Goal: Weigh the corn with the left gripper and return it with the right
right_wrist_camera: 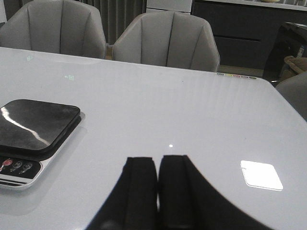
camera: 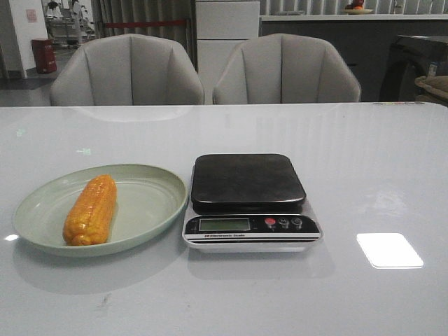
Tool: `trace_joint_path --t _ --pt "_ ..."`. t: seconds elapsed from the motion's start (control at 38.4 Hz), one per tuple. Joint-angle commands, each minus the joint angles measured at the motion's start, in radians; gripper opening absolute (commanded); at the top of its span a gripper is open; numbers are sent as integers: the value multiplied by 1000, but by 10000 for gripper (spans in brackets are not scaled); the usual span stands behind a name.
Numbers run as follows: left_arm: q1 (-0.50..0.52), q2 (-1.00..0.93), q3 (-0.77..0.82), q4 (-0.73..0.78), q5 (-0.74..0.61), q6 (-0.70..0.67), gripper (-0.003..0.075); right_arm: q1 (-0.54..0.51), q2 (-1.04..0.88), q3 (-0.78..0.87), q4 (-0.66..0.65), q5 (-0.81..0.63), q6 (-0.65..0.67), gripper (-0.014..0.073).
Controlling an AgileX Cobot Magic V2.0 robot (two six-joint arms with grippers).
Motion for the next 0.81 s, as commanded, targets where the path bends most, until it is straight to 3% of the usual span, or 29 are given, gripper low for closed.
trace_joint_path --t 0.0,0.78 --pt "-7 -19 32 -7 -88 -6 144 -1 -19 11 -12 -80 -6 175" --pt "-7 -19 32 -7 -99 -6 144 -1 -19 11 -12 -80 -6 175"
